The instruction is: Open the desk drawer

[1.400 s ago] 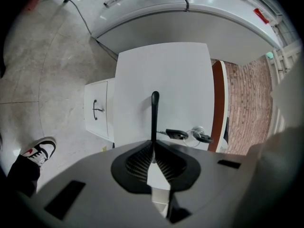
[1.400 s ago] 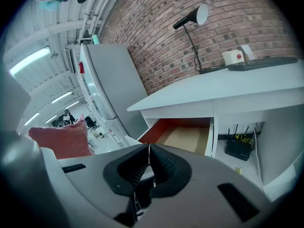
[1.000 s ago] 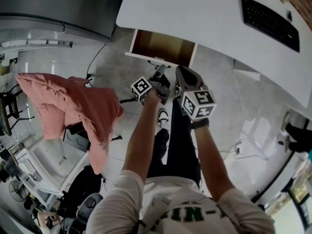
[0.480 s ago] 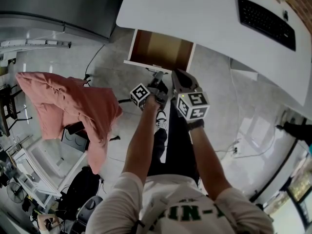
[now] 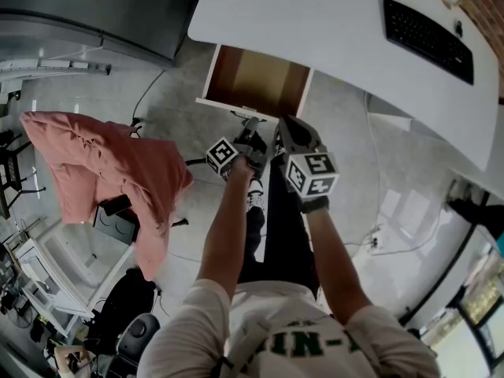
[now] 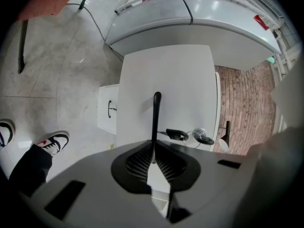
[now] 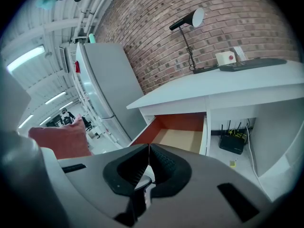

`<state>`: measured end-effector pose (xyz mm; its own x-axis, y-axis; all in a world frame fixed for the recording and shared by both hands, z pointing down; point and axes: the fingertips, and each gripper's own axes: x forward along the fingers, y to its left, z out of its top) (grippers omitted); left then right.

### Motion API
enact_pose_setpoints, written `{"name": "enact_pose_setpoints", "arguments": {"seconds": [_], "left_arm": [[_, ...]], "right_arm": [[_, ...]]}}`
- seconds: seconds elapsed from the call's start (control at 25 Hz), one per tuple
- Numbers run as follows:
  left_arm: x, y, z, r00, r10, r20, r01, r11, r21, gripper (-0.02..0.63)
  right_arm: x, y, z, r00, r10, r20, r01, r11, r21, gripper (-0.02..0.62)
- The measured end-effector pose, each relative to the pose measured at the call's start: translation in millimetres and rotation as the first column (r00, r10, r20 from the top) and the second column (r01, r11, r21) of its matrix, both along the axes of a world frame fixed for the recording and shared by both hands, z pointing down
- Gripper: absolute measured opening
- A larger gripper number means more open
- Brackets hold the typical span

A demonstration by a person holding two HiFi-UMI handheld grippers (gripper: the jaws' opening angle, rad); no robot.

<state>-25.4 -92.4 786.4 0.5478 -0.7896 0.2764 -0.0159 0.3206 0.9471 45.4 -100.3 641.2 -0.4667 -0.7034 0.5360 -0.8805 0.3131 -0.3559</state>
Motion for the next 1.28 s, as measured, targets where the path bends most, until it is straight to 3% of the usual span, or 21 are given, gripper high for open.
{"name": "enact_pose_setpoints", "arguments": {"seconds": [0.52,0.84,1.28], "left_arm": [[-6,11,39,0.999,0.014,0.032,-0.012,0.997,-0.075,0.014],[-5,12,69,0.997,-0.062,0.037,0.064,0.995,-0.070,0.014],[-2,10,93,0.995,-0.062,0.074,0.065,0.997,-0.040,0.012]], "right_arm": [[-6,-4,7,1.000,-0.005,0.023,0.005,1.000,-0.005,0.005],[16,-8,20,1.000,-0.014,0.004,0.014,1.000,-0.007,0.005],[15,-2,45,0.999,-0.024,0.028,0.025,0.999,-0.026,0.005]]}}
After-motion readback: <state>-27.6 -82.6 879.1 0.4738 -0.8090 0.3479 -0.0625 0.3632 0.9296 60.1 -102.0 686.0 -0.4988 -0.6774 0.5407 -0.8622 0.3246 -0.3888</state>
